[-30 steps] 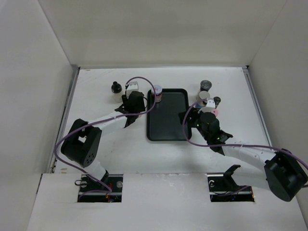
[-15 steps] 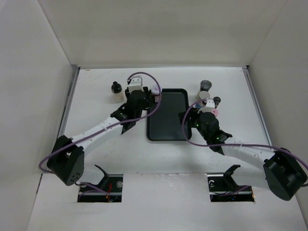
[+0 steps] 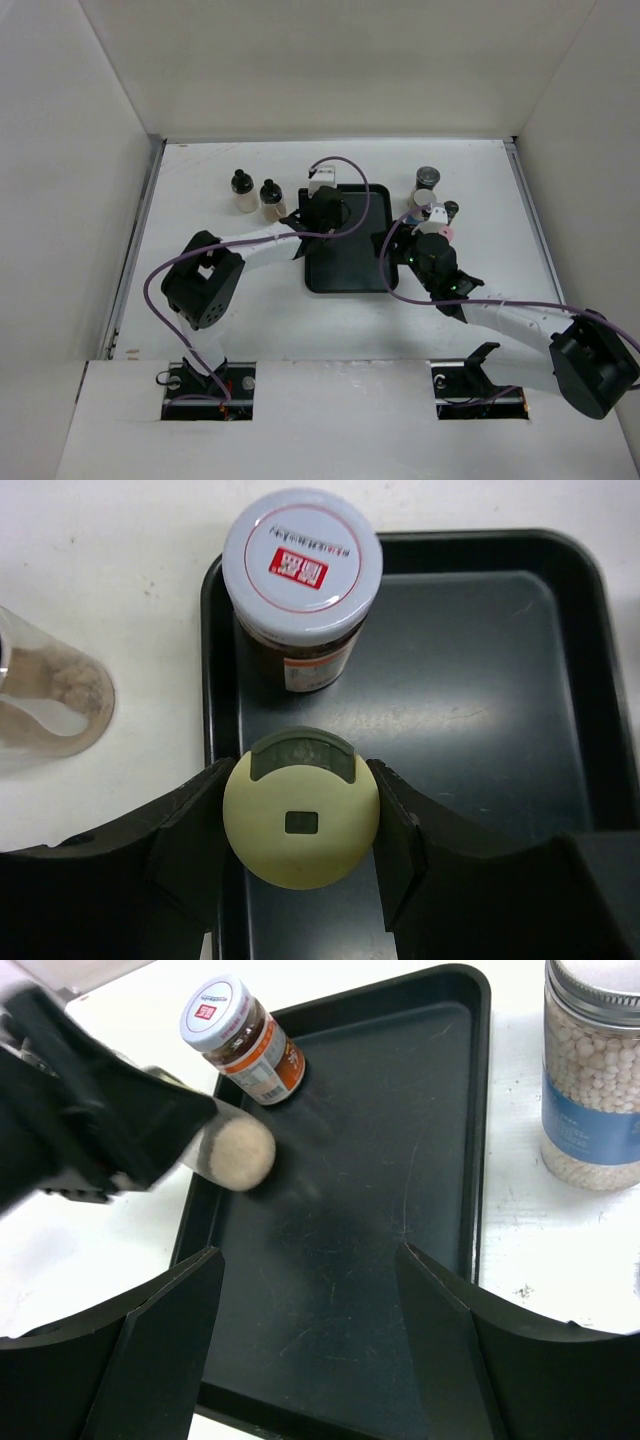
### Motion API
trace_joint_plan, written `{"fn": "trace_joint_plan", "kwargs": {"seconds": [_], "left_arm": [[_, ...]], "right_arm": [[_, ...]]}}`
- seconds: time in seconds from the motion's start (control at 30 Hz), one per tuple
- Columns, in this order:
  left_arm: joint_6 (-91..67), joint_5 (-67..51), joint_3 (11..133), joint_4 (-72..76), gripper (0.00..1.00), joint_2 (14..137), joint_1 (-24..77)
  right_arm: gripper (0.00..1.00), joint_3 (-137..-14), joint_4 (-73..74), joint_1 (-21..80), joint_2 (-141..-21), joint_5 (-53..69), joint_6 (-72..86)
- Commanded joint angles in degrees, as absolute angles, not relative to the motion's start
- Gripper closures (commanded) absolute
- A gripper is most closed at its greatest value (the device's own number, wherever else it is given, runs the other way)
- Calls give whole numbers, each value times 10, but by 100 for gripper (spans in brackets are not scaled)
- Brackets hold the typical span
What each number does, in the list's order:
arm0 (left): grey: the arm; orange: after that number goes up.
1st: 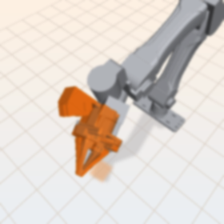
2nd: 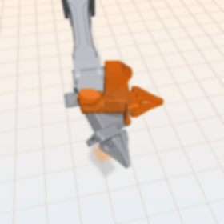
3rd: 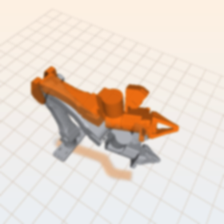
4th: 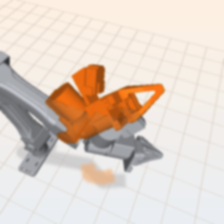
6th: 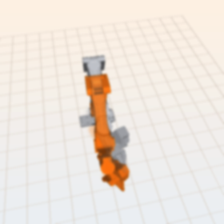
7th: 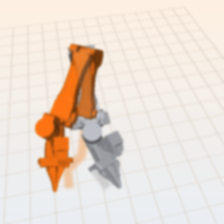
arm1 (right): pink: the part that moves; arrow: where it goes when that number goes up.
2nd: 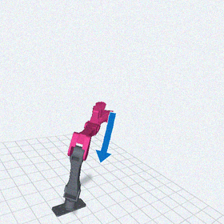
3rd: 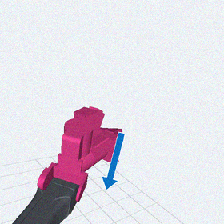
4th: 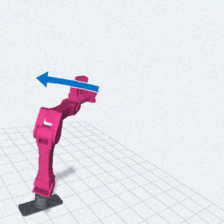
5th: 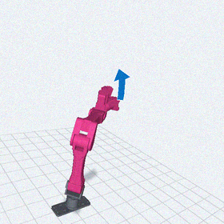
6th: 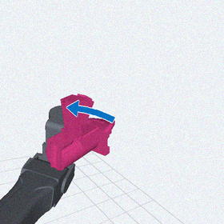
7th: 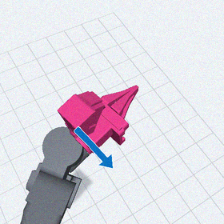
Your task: Organize the condiment bottles
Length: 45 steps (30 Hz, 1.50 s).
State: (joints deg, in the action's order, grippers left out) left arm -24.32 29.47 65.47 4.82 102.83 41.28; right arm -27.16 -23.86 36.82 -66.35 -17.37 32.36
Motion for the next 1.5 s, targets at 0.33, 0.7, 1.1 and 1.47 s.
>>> {"fn": "trace_joint_plan", "kwargs": {"seconds": [0.33, 0.7, 1.1, 1.47], "left_arm": [[-231, 316, 650, 143, 39, 1042, 406], [-225, 333, 575, 139, 21, 882, 393], [-242, 314, 609, 24, 21, 889, 278], [-236, 300, 671, 33, 22, 990, 244]], "right_arm": [[23, -273, -272, 370, -662, -174, 321], [20, -270, -272, 369, -653, -179, 320], [14, -280, -272, 370, -680, -174, 319], [10, -285, -275, 376, -691, -171, 316]]}}
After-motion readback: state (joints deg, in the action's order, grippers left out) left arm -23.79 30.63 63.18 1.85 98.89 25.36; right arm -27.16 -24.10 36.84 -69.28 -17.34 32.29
